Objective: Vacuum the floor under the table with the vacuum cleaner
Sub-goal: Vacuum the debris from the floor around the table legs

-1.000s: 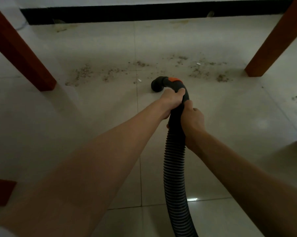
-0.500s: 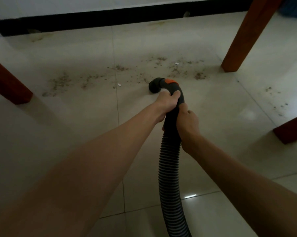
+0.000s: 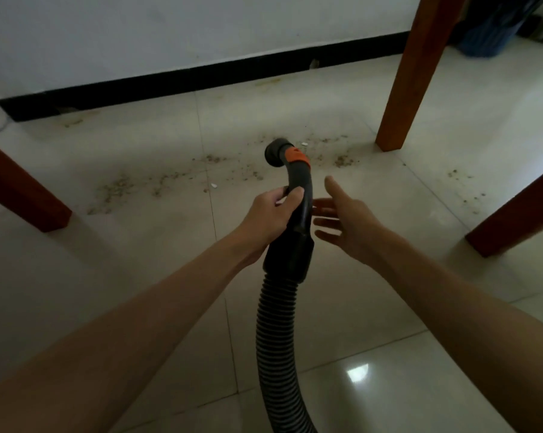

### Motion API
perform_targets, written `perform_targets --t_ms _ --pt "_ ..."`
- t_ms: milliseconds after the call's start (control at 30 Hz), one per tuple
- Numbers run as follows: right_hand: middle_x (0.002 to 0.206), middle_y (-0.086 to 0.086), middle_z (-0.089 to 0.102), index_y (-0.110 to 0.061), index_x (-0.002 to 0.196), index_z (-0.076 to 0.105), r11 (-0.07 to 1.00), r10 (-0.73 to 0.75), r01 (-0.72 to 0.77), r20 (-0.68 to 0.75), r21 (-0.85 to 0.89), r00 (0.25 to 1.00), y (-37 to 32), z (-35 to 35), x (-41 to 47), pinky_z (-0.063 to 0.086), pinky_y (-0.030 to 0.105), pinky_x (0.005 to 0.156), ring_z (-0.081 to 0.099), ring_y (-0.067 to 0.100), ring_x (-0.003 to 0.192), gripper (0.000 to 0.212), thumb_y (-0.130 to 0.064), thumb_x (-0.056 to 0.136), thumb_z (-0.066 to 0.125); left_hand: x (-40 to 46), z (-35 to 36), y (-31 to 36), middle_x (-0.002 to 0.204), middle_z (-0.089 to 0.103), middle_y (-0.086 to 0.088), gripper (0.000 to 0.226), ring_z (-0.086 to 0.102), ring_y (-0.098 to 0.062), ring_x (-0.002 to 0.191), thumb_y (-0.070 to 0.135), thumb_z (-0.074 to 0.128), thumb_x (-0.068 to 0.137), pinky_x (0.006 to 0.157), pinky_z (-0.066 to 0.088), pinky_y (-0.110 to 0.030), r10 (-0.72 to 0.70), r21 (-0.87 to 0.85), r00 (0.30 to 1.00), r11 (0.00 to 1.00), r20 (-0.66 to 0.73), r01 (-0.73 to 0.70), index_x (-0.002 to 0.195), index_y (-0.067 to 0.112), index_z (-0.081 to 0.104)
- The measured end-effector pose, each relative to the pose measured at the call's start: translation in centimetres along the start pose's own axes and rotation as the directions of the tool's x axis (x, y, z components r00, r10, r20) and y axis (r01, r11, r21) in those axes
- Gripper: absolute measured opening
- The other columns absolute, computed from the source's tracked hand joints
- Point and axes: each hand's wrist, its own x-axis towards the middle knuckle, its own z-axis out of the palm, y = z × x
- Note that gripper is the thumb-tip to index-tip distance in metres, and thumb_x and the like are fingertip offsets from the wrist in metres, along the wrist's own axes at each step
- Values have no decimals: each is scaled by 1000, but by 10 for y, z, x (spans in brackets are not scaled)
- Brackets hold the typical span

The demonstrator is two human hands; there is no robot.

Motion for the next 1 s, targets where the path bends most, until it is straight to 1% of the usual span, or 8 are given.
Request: perform_targets --t_ms 167,267,400,467,633,833,933,1000 --pt "102 10 64 0 113 53 994 -45 39 51 104 998 -24 7 -14 54 33 77 64 24 93 47 -42 92 58 -34 11 24 104 68 -6 31 68 -17 89 30 46 98 77 55 -25 81 53 994 995 76 -85 119 12 58" --pt "105 10 65 -7 104 56 987 -22 6 97 160 995 -27 -7 -24 52 34 83 64 24 94 32 -38 94 56 -40 19 36 109 66 -9 42 67 -20 90 36 50 95 80 55 -29 34 125 999 991 40 -39 126 8 51" --pt "99 12 63 -3 118 54 962 -6 -26 115 270 993 -29 -34 -40 51 32 79 62 23 86 37 -31 94 54 -49 39 52 108 64 -9 42 65 -17 89 39 50 94 75 53 -25 -51 176 998 983 45 42 121 7 49" --pt "87 8 59 -2 112 55 949 -10 -27 117 314 993 -31 -46 -54 50 28 72 59 20 77 30 -27 94 55 -55 48 62 107 64 -9 40 65 -17 89 39 49 95 76 53 -27 -96 188 994 979 59 83 120 7 52" --pt "81 7 59 -6 91 59 901 103 -116 55 418 993 -25 -80 -96 39 34 82 55 21 81 18 -24 92 60 -82 74 88 101 68 -9 43 67 -18 83 40 48 95 66 51 -23 -231 235 957 954 174 187 117 4 57" --pt "87 6 62 -10 93 60 864 196 -176 7 472 981 -32 -125 -171 40 36 84 56 22 87 18 -27 91 60 -133 114 129 92 70 -7 41 65 -13 71 42 48 94 61 48 -21 -344 316 910 911 230 265 107 7 64" --pt "89 5 62 -12 94 62 880 240 -203 -33 430 970 -45 -148 -218 40 37 91 56 22 92 19 -30 89 62 -168 132 158 88 69 -11 39 65 -17 74 44 47 94 69 52 -30 -413 314 854 895 316 317 95 10 66" --pt "84 3 61 -11 92 62 876 262 -211 -60 434 963 -56 -163 -251 38 34 84 55 20 87 18 -28 89 63 -192 141 180 95 68 -17 42 65 -22 81 46 47 93 79 52 -38 -426 323 829 892 362 317 95 8 65"
